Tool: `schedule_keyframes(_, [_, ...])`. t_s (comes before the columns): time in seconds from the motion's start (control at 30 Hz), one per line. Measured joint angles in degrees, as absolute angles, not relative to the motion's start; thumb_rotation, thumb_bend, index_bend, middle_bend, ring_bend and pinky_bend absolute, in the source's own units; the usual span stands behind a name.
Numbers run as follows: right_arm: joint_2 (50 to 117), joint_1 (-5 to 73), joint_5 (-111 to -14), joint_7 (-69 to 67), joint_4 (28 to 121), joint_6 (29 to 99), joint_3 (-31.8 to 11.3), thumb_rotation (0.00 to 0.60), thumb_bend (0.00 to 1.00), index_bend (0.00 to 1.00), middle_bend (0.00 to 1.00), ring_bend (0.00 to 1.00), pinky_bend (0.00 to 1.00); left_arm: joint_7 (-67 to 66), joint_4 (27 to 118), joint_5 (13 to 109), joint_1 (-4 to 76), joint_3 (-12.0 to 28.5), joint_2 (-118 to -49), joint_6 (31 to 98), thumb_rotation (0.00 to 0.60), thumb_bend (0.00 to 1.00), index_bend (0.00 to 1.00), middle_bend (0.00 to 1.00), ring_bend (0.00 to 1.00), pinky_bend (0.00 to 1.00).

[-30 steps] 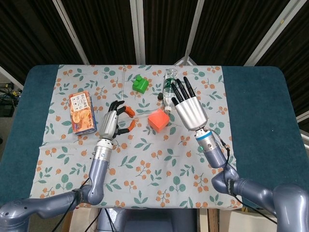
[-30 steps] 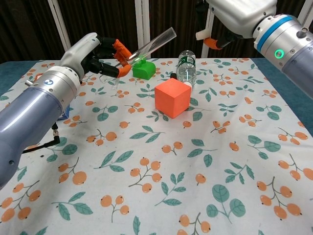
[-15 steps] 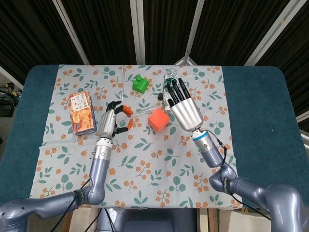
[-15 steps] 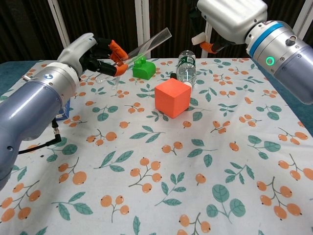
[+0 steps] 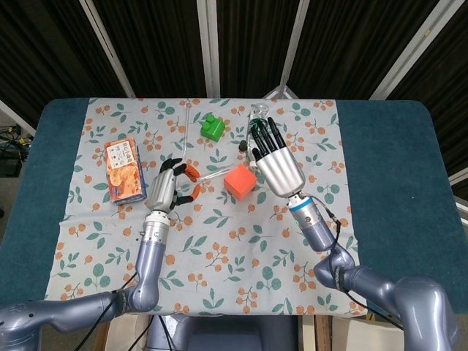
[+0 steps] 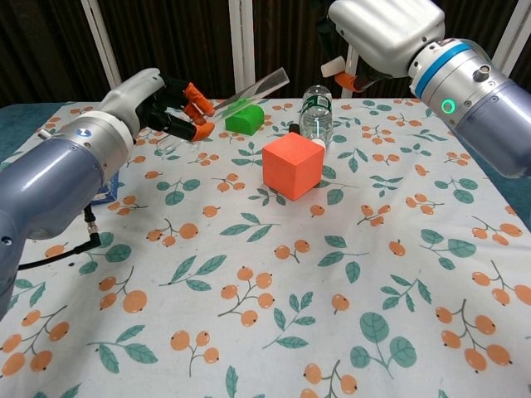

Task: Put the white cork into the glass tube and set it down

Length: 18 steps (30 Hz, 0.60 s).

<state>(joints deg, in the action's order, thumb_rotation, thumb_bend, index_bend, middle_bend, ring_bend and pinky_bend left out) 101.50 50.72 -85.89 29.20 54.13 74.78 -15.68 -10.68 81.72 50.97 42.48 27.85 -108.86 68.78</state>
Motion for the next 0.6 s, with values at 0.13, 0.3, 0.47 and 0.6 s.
schedule_keyframes(0.13, [101.8,51.0,-85.9,29.1,53.5,74.8,-15.6,0.6,0.41,0.59,0.21,0.09,0.0,-13.0,83.3,48.4,42.6,28.4,-108.4,68.9,0.6,0.84,0.55,0.5,0.14,0.02])
schedule_keyframes(0.3, [102.4,51.3,-85.9,29.0,53.0,75.0,-15.7,0.6,0.41,0.59,0.21,0.09,0.0,-13.6,84.1,47.3,42.9,29.2,-108.6,69.5,0.6,0.84,0.55,0.5,0.14,0.02])
schedule_keyframes(0.47, [102.9,51.4,-86.0,28.8,52.4,75.0,-15.3,0.6,0.41,0.59,0.21,0.09,0.0,-14.2,84.4,45.9,43.3,29.6,-109.1,69.9,0.6,0.84,0.55,0.5,0.14,0.02])
schedule_keyframes(0.6, [103.1,51.4,-85.8,28.5,52.3,74.9,-15.2,0.6,0.41,0.59,0.21,0.09,0.0,-15.4,84.8,45.1,43.9,29.8,-109.4,70.3,0.6,0.84,0.55,0.5,0.14,0.02])
